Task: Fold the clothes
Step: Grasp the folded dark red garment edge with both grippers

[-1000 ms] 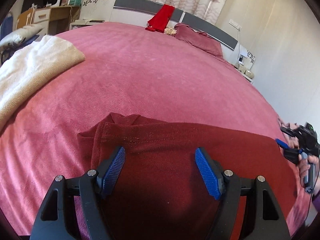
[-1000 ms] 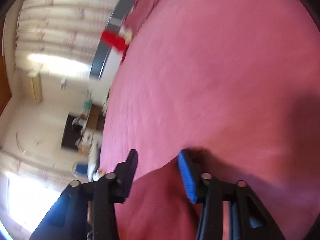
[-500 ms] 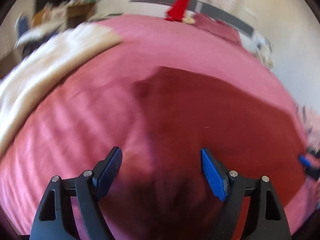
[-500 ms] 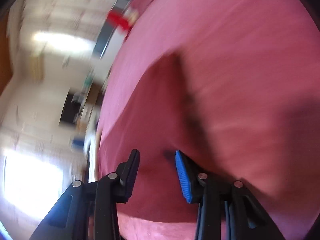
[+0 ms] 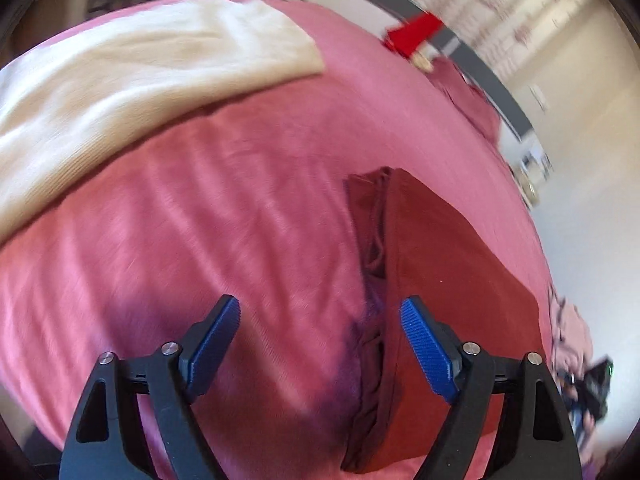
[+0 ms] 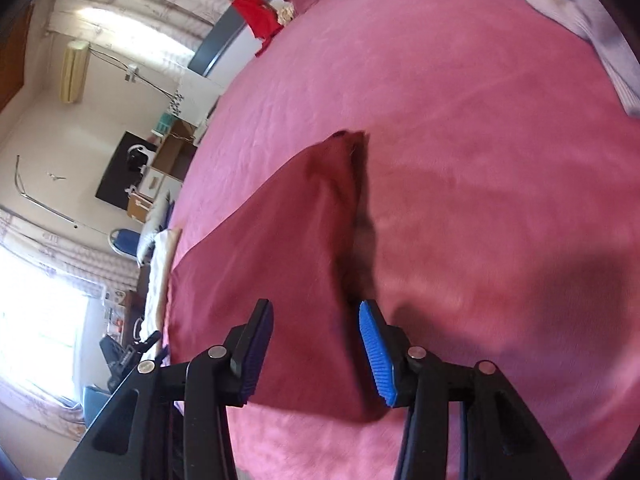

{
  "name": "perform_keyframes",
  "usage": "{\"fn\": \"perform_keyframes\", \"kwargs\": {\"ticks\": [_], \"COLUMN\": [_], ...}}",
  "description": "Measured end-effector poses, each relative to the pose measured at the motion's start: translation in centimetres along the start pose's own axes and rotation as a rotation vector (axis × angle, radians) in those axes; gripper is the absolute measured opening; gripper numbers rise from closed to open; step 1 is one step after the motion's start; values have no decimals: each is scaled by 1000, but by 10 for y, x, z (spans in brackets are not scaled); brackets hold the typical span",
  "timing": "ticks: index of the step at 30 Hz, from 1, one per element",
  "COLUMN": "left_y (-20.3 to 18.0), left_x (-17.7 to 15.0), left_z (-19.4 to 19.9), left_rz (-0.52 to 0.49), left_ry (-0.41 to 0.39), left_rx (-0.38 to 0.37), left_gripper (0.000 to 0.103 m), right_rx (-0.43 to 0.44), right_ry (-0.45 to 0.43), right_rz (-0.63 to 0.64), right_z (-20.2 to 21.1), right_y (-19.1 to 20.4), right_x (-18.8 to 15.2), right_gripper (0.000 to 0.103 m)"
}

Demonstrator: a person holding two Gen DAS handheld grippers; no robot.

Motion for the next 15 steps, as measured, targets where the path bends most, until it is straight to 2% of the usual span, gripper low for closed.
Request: {"fn": "perform_keyframes", "kwargs": {"ticks": [3, 4, 5, 6, 9, 12, 15], "left_y": [-15, -19, -22, -26, -33, -37, -43], "left_x": [12, 13, 13, 12, 13, 18, 22], "left_z": [-9, -15, -22, -30, -43, -46, -49], "left_rz": [-55, -65, -71, -76, -111, -85, -70], "left_ry": [57, 86, 129, 180, 255, 303, 332], "left_rx": [-11, -17, -30, -46, -57, -104, -161], "left_gripper": [89, 93, 102, 103, 103, 103, 103], "right_rx": [27, 38, 46, 54, 127, 218, 260], "right_ry": [47, 66, 81, 96, 152, 185, 208], "right_rz": [-47, -60, -72, -83, -145, -193, -187], "right_z": [-8, -12, -16, -20, -39, -58, -72], "right_y": [-16, -21, -26, -30, -40, -40, -35], "right_x": [15, 20, 23, 26, 29, 27, 28], "right_gripper": [47, 47, 47, 47, 48, 47, 47]}}
Point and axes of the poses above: each gripper's, at about its wrist camera, not at the fingertips, and z roughly against the way its jaws point, y to its left, x to its top, the point moved 6 cm from there along -z, roughly the way its jaws point, and after that the axes turned 10 degrees about z, right-handed, at the moved point
